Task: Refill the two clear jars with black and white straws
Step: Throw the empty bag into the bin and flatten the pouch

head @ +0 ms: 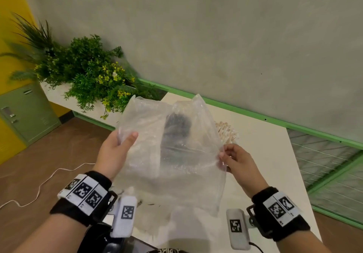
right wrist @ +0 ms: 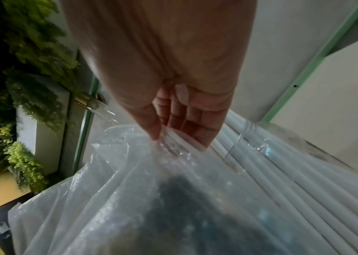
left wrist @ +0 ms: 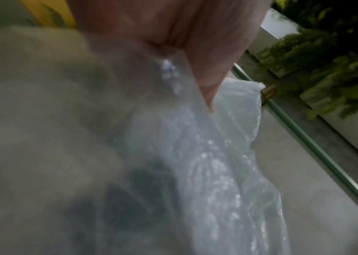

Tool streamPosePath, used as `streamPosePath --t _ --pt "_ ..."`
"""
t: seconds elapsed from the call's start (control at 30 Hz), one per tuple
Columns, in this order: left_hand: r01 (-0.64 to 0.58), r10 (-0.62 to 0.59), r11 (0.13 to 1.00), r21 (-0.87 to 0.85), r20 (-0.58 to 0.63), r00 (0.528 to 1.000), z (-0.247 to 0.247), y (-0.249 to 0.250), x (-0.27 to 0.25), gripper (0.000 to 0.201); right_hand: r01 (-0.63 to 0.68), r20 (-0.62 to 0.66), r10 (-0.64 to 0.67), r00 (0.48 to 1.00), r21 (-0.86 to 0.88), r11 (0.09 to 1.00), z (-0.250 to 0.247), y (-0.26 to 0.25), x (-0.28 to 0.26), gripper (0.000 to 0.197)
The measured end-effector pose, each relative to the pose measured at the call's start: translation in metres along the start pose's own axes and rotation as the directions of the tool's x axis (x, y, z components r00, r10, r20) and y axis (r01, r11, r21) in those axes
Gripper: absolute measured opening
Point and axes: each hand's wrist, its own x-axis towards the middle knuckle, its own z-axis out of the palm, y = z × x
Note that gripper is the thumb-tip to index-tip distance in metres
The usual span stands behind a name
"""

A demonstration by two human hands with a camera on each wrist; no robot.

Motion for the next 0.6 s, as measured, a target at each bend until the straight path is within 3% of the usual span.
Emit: streamPosePath --t 0.1,0.2,0.3,0.37,0.5,0.6 --pt "-0.038 0.038 0.999 0.004 0.012 0.999 0.004 0.005 -0.009 0.057 0.029 0.028 -0.032 0.999 0.075 0.997 0.008 -0.016 0.003 0.032" --pt "0.004 -0.002 1.0 -0.027 0.061 0.998 0.009 0.005 -0.018 0.066 0.119 -0.022 -0.117 0.993 0.155 0.981 0.014 -0.042 0.011 0.036" --pt "-0.017 0.02 1.0 -0.025 0.129 0.991 0.008 0.011 -0.024 0.055 0.225 -0.039 -0.222 0.974 0.099 0.969 0.019 -0.056 0.02 0.023" --pt "-0.048 0.053 0.998 -0.037 0.162 0.985 0.003 0.017 -0.023 0.058 0.25 -0.023 -0.249 0.968 0.091 0.964 0.021 -0.059 0.021 0.019" --pt "-0.13 0.148 0.98 -0.147 0.117 0.982 -0.001 0.044 -0.02 0.036 0.266 -0.008 -0.266 0.964 0.084 0.96 0.023 -0.061 0.02 0.017" --pt "-0.205 0.218 0.972 -0.113 0.118 0.969 -0.001 0.058 -0.017 0.033 0.264 0.0 -0.265 0.964 0.092 0.96 0.024 -0.063 0.019 0.016"
